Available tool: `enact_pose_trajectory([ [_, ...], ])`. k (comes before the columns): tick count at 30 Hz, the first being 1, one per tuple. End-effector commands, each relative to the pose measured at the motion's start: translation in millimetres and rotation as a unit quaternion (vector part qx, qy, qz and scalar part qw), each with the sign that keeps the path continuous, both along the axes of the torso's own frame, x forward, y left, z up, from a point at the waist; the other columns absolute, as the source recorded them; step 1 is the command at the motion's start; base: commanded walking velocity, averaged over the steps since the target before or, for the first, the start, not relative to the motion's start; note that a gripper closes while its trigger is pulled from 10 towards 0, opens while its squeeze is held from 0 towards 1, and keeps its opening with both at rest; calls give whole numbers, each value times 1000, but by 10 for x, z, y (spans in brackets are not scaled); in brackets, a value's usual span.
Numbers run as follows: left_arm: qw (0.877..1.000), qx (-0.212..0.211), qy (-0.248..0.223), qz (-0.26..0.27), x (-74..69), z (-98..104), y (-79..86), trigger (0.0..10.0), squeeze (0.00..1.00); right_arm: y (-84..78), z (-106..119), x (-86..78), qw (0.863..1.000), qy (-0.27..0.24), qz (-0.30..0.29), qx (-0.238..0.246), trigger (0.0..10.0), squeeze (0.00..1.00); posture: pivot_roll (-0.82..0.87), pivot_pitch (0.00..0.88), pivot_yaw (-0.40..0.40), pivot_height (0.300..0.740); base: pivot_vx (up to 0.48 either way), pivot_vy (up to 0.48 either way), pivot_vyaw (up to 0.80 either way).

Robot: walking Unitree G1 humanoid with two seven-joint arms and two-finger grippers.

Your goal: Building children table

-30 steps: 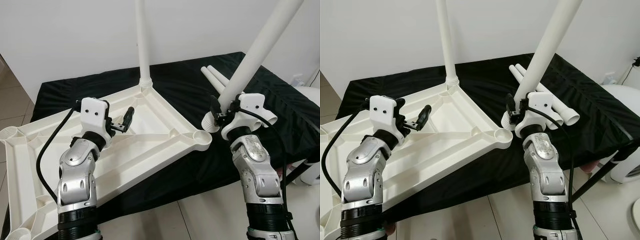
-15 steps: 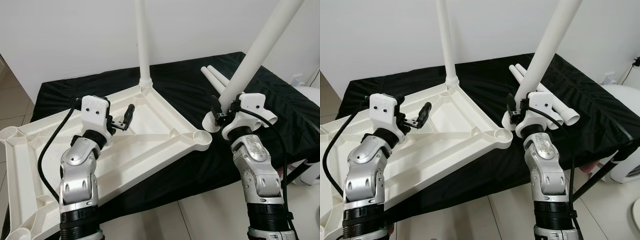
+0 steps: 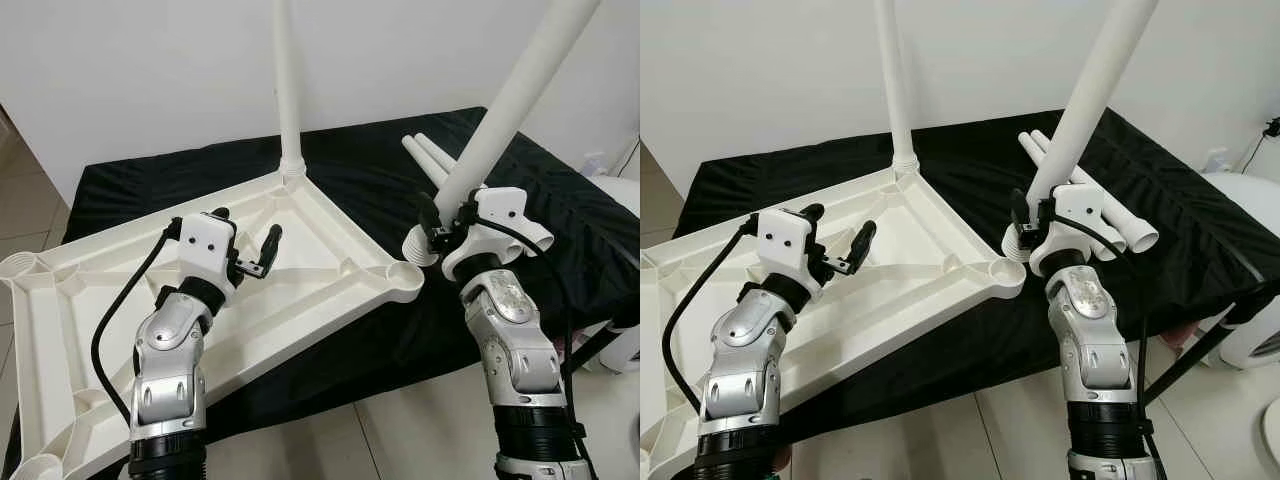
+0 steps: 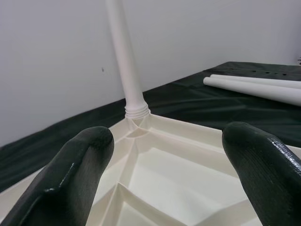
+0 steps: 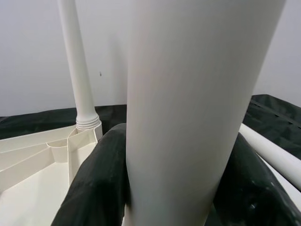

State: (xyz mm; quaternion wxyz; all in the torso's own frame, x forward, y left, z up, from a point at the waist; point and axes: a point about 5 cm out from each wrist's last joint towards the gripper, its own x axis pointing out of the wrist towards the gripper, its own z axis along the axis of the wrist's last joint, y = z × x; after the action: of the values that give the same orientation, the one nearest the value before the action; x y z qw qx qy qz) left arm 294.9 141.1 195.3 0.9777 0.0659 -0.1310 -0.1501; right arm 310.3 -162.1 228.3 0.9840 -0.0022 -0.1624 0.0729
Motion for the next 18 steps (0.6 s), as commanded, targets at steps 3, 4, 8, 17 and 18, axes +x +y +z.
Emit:
enact_pose_trajectory([
  [3,991,-62,17,118,-5,-122,111,10000,0,22,-48,-70,1000,-4,13,-1,10000,0,-83,27,49,740,0,0,0],
  [4,991,-63,17,119,-16,-129,103,10000,0,20,-75,-88,1000,0,14,-2,10000,0,-82,25,47,740,0,0,0],
  [8,990,-48,8,135,-38,-124,124,10000,0,8,-165,-140,1000,14,11,-4,10000,0,-79,16,44,740,0,0,0],
  [17,989,-52,15,139,-43,-157,141,10000,0,49,-301,-203,999,34,10,-1,10000,0,-78,9,46,740,0,0,0],
  [18,989,-52,15,139,-43,-157,141,10000,0,49,-301,-203,999,34,10,-1,10000,0,-78,9,46,740,0,0,0],
])
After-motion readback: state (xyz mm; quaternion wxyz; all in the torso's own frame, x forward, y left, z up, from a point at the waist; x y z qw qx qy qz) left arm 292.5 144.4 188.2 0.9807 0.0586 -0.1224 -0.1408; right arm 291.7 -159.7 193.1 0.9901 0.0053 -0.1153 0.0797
